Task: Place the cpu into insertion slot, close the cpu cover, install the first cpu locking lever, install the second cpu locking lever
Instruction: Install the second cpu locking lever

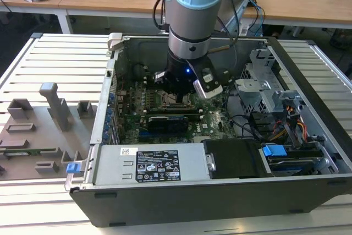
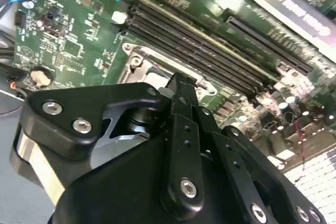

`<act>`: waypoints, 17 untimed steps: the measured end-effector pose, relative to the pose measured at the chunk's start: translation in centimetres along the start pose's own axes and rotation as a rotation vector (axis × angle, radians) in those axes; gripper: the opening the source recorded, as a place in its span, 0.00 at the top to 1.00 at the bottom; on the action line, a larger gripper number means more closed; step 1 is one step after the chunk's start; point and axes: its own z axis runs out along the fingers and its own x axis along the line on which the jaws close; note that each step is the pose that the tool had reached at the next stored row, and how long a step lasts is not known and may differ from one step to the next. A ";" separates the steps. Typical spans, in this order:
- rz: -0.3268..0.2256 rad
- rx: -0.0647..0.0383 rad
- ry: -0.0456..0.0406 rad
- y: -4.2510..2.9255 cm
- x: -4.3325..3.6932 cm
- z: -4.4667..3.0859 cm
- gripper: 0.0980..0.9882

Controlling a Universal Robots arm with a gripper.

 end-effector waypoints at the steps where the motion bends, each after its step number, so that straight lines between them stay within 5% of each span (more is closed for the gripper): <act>1: 0.000 -0.001 -0.0001 -0.12 0.51 0.25 0.99; 5: -0.008 -0.001 0.0015 -0.40 2.38 1.61 0.99; 10: -0.037 -0.005 0.0072 -0.56 2.78 2.41 0.99; 17: -0.112 -0.039 0.0217 -0.69 3.29 3.09 0.99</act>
